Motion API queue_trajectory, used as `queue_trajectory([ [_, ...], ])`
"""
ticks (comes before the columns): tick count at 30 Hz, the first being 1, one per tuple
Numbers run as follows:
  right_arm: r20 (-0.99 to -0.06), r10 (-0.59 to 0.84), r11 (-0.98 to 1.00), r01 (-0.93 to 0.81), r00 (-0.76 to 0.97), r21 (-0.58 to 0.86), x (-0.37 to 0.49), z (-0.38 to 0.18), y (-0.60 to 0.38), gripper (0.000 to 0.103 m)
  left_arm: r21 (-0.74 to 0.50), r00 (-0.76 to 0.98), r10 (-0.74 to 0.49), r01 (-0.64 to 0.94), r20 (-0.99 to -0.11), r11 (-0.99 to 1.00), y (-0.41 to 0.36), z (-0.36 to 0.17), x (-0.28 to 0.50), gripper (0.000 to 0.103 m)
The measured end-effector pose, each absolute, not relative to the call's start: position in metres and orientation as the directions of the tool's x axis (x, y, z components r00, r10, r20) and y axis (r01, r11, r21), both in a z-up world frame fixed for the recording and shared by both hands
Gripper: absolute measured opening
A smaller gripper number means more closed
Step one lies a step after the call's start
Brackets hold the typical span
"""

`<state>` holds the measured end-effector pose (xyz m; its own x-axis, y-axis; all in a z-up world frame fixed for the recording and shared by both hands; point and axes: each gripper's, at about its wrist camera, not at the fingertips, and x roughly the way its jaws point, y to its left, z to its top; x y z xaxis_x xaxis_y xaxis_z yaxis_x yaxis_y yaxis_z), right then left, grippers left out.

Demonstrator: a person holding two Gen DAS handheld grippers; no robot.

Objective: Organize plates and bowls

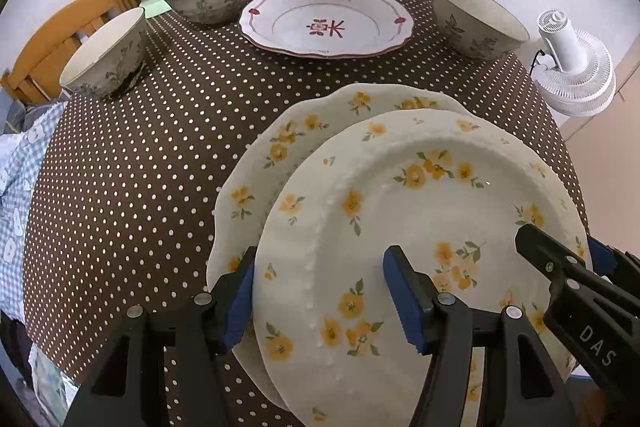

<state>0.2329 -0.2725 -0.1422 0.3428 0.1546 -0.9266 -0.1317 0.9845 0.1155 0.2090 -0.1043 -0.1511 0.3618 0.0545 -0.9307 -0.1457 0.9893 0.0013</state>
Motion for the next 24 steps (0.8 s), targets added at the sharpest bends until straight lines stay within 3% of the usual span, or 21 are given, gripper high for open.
queue_trajectory([
  [5, -0.928, 0.157, 0.983, -0.141, 0.338, 0.115, 0.234, -0.145, -0.270, 0.058, 0.065, 0.365, 0.110, -0.135, -0.925, 0.989, -0.110, -0.151, 0.212, 0.069],
  [13, -0.929, 0.156, 0.984, -0.137, 0.336, 0.116, 0.232, -0.143, -0.276, 0.058, 0.068, 0.357, 0.114, -0.140, -0.927, 0.988, -0.109, -0.149, 0.214, 0.069],
  [16, -0.928, 0.155, 0.984, -0.136, 0.339, 0.115, 0.229, -0.137, -0.282, 0.058, 0.114, 0.364, 0.151, -0.122, -0.919, 0.986, -0.116, -0.149, 0.214, 0.080],
  [17, -0.926, 0.157, 0.984, -0.133, 0.343, 0.118, 0.228, -0.133, -0.284, 0.056, 0.113, 0.368, 0.150, -0.119, -0.918, 0.986, -0.117, -0.148, 0.213, 0.080],
  [19, -0.924, 0.167, 0.982, -0.137, 0.344, 0.127, 0.227, -0.129, -0.287, 0.037, 0.111, 0.365, 0.148, -0.121, -0.919, 0.986, -0.118, -0.148, 0.213, 0.080],
  [24, -0.928, 0.170, 0.979, -0.164, 0.331, 0.121, 0.229, -0.131, -0.282, 0.034, 0.100, 0.378, 0.147, -0.141, -0.914, 0.985, -0.113, -0.142, 0.212, 0.080],
])
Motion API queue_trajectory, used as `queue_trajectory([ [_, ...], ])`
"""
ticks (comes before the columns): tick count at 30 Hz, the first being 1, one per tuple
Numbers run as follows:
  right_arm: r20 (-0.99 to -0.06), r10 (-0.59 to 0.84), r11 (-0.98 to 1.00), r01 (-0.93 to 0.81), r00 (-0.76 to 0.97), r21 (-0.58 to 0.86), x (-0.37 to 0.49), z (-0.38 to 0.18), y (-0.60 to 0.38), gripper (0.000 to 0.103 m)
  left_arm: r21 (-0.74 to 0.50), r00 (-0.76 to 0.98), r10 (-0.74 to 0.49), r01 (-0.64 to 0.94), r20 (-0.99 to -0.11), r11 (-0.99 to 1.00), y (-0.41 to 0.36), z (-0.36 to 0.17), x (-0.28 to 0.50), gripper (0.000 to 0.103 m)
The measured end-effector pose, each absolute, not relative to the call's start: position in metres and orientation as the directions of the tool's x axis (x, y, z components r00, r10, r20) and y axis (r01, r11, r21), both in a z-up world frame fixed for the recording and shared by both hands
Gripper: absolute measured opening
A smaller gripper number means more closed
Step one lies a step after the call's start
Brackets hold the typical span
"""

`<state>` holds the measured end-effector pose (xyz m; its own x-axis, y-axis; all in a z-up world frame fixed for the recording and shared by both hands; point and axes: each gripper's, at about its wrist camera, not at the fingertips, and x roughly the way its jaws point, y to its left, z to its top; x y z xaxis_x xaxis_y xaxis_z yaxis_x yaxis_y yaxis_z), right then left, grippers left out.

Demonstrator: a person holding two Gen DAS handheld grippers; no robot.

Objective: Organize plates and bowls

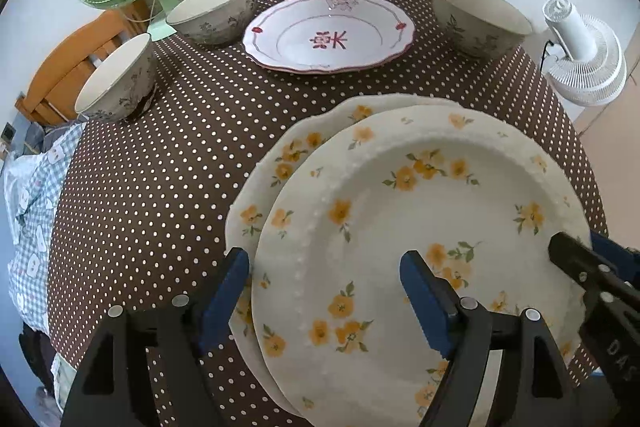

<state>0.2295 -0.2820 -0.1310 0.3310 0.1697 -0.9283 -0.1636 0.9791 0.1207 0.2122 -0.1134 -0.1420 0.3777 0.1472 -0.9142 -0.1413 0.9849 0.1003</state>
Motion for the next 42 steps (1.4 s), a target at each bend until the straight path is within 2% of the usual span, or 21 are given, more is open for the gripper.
queue_trajectory([
  [16, -0.924, 0.194, 0.970, -0.205, 0.329, 0.130, 0.247, -0.138, -0.266, 0.035, 0.062, 0.396, 0.114, -0.141, -0.911, 0.988, -0.113, -0.132, 0.211, 0.080],
  [21, -0.923, 0.203, 0.969, -0.201, 0.326, 0.142, 0.248, -0.135, -0.268, 0.035, 0.064, 0.412, 0.119, -0.147, -0.903, 0.987, -0.113, -0.122, 0.212, 0.086],
  [23, -0.919, 0.215, 0.967, -0.205, 0.332, 0.152, 0.248, -0.131, -0.270, 0.038, 0.060, 0.419, 0.118, -0.150, -0.900, 0.987, -0.111, -0.117, 0.212, 0.090],
  [27, -0.892, 0.246, 0.959, -0.228, 0.380, 0.168, 0.250, -0.112, -0.269, 0.057, 0.066, 0.443, 0.142, -0.183, -0.885, 0.981, -0.104, -0.103, 0.211, 0.091],
  [31, -0.864, 0.284, 0.949, -0.253, 0.415, 0.190, 0.255, -0.094, -0.265, 0.067, 0.059, 0.467, 0.160, -0.224, -0.869, 0.973, -0.088, -0.087, 0.212, 0.094],
  [42, -0.829, 0.290, 0.948, -0.261, 0.479, 0.181, 0.286, -0.065, -0.234, 0.070, 0.069, 0.551, 0.181, -0.218, -0.814, 0.974, -0.061, -0.058, 0.238, 0.094],
])
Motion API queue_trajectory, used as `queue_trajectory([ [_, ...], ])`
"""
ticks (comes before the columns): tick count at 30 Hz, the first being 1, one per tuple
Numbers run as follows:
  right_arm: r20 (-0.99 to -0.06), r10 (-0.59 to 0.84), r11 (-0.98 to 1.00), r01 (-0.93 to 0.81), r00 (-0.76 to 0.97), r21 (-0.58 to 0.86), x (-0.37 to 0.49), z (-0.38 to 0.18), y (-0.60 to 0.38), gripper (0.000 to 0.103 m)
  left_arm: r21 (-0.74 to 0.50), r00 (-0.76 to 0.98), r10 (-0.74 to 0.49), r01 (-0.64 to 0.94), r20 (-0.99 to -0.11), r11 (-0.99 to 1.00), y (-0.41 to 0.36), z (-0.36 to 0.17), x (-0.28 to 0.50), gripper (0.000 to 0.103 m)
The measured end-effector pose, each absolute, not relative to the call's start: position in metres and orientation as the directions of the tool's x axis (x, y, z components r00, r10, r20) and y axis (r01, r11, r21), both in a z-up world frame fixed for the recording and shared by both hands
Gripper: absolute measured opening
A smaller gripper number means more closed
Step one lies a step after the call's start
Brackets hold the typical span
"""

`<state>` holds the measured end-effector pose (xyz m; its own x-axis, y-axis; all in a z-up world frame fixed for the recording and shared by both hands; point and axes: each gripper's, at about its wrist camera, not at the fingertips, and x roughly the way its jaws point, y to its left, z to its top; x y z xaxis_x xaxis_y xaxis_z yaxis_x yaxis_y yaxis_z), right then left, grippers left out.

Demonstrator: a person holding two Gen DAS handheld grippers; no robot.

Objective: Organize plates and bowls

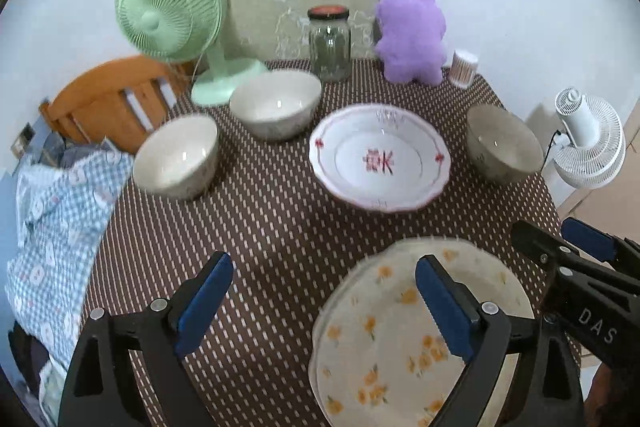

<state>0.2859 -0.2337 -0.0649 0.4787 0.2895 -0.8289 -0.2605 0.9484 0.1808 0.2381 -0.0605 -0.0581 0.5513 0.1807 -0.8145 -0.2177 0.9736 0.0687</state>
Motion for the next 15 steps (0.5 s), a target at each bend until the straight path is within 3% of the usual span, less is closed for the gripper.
queue_trajectory([
  [12, -0.822, 0.247, 0.963, -0.227, 0.512, 0.148, 0.335, -0.071, -0.207, 0.070, 0.031, 0.564, 0.132, -0.185, -0.815, 0.982, -0.033, -0.065, 0.297, 0.091],
  [15, -0.824, 0.240, 0.965, -0.221, 0.513, 0.144, 0.348, -0.077, -0.201, 0.070, 0.011, 0.550, 0.118, -0.194, -0.827, 0.981, -0.026, -0.075, 0.313, 0.086],
])
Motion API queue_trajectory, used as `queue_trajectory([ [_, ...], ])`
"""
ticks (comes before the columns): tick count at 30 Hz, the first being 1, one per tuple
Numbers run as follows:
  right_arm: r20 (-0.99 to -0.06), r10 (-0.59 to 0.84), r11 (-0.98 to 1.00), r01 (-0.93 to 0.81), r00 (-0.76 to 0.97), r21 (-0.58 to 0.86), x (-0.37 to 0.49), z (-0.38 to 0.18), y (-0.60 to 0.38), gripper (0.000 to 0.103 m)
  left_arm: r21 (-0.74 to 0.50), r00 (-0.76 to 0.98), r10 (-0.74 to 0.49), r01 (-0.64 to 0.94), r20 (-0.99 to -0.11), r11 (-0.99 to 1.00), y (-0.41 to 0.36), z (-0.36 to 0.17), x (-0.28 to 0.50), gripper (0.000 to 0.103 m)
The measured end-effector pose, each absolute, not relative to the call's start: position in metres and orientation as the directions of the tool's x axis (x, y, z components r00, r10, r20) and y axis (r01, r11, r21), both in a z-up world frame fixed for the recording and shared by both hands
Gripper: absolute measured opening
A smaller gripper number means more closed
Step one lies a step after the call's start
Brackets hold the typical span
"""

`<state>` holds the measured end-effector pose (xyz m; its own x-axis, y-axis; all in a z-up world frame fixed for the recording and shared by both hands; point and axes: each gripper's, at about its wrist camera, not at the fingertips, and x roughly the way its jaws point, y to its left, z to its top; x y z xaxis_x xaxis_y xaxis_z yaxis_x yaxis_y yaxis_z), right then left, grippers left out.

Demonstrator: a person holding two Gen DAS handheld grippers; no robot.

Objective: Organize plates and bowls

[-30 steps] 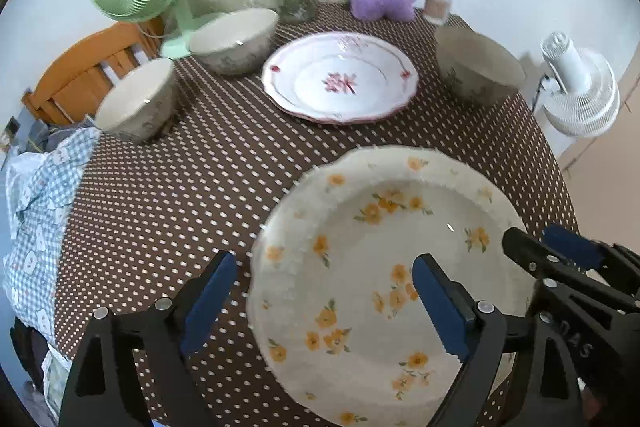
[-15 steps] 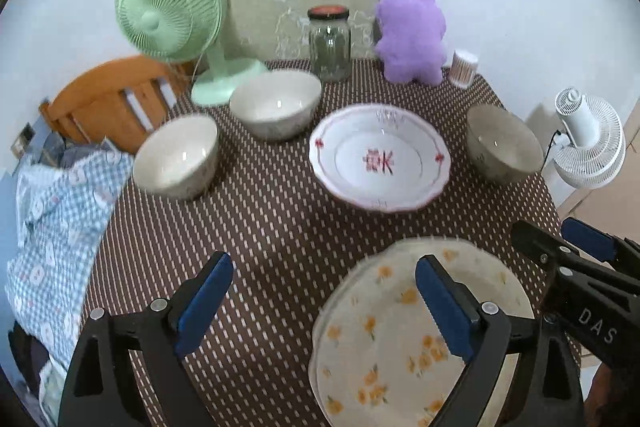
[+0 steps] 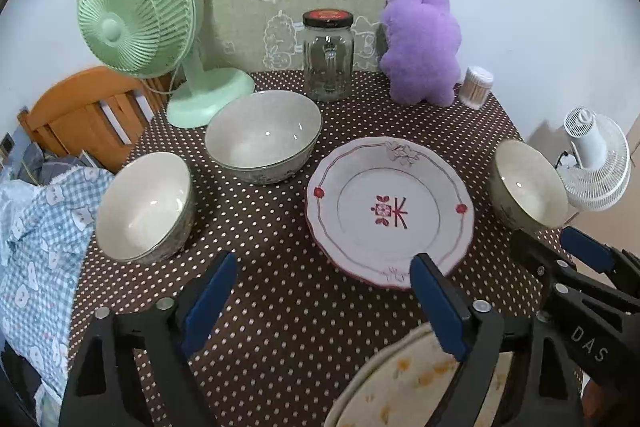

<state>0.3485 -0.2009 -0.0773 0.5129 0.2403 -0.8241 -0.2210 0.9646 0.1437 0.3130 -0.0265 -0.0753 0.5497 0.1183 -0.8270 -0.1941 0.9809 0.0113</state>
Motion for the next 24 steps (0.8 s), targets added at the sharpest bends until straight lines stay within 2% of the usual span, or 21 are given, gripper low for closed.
queue_trajectory([
  [14, -0.860, 0.208, 0.975, -0.171, 0.466, 0.143, 0.394, -0.122, -0.175, 0.069, 0.000, 0.473, 0.100, -0.207, -0.875, 0.978, -0.009, -0.133, 0.363, 0.076],
  [16, -0.867, 0.206, 0.976, -0.165, 0.453, 0.145, 0.397, -0.129, -0.173, 0.068, -0.006, 0.466, 0.095, -0.210, -0.879, 0.978, -0.007, -0.138, 0.367, 0.076],
  [18, -0.876, 0.199, 0.977, -0.158, 0.439, 0.143, 0.401, -0.136, -0.170, 0.062, -0.009, 0.459, 0.090, -0.209, -0.884, 0.978, -0.007, -0.143, 0.371, 0.076],
  [21, -0.886, 0.196, 0.978, -0.156, 0.420, 0.142, 0.406, -0.147, -0.166, 0.058, -0.016, 0.446, 0.077, -0.202, -0.892, 0.979, -0.008, -0.152, 0.377, 0.068],
  [24, -0.895, 0.191, 0.977, -0.163, 0.404, 0.135, 0.410, -0.156, -0.161, 0.051, -0.036, 0.424, 0.049, -0.191, -0.904, 0.981, -0.009, -0.161, 0.383, 0.055],
])
